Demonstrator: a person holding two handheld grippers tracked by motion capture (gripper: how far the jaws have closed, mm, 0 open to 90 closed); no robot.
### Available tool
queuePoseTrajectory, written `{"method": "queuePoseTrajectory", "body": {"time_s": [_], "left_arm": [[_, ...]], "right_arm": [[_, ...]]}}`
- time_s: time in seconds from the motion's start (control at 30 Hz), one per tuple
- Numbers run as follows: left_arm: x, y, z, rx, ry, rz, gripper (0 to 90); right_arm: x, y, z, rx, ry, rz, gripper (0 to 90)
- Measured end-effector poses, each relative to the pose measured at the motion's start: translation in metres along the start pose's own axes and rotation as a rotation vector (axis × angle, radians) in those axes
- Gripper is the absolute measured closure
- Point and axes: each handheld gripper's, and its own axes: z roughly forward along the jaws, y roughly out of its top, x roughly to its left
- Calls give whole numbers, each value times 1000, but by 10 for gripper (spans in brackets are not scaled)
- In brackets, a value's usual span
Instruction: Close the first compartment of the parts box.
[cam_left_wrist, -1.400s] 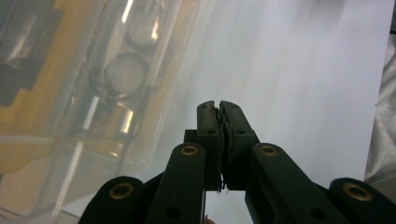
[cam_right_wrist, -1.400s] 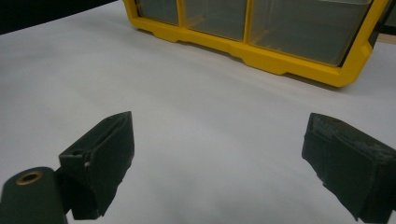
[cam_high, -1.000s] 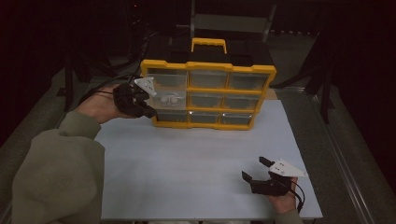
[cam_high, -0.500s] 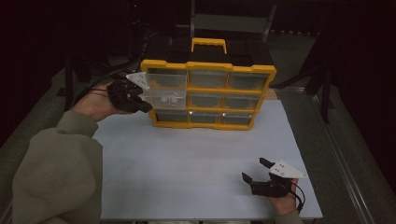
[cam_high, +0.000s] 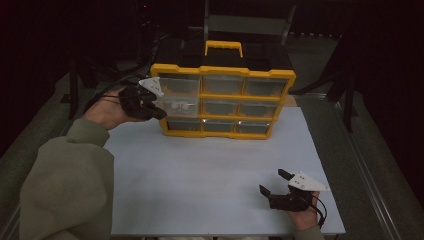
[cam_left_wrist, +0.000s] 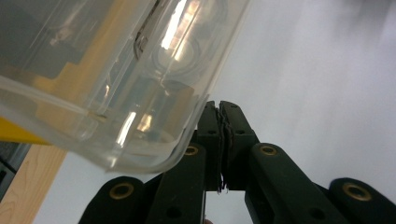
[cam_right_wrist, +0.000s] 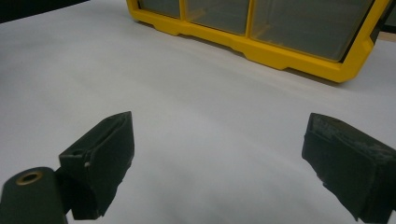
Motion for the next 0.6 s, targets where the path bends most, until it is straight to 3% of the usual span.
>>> {"method": "queuePoseTrajectory", "body": {"time_s": [0.37,0.6], "left_arm": [[-1,2,4,-17,4,5,888],[3,6,10,-42,55,-12,886]], "right_arm": [[0,0,0,1,1,3,97],[0,0,0,2,-2,2,97]]}}
